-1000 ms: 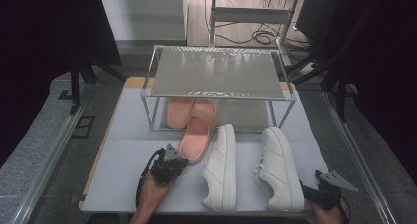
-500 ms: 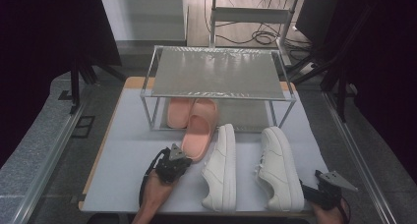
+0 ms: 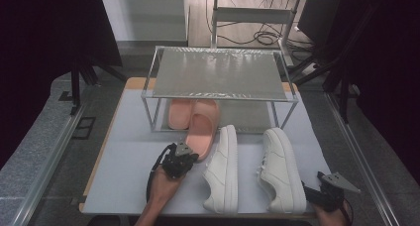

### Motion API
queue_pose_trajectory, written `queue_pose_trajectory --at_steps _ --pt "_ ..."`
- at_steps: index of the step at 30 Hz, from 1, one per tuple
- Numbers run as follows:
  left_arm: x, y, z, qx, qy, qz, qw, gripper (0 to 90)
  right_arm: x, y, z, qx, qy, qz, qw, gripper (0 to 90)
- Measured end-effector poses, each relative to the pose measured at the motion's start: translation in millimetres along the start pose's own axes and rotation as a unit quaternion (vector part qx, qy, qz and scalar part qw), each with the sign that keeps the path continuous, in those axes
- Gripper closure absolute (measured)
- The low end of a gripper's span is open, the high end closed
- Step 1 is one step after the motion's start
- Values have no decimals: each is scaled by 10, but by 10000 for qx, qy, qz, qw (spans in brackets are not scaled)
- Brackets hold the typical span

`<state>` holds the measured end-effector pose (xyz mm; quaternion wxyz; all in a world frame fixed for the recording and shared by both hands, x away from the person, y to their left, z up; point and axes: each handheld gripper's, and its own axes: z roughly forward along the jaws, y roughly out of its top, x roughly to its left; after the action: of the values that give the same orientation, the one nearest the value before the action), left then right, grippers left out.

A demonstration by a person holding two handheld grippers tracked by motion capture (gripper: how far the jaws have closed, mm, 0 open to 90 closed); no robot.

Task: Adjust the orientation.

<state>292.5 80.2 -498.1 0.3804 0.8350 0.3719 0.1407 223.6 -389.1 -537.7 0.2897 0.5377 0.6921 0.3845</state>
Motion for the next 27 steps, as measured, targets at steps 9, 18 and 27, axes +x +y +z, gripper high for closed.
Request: queue_pose_trajectory --at_steps 9,18,27 --pt "-37 -63 37 165 34 90 9998 897 0 1 -2 8 3 -1 10000 132" --pt "52 -3 85 92 34 -32 9999 898 -1 1 -3 13 1 -5 10000 132" --pt "128 91 244 123 -32 -135 9998 898 0 0 0 -2 1 1 10000 132"
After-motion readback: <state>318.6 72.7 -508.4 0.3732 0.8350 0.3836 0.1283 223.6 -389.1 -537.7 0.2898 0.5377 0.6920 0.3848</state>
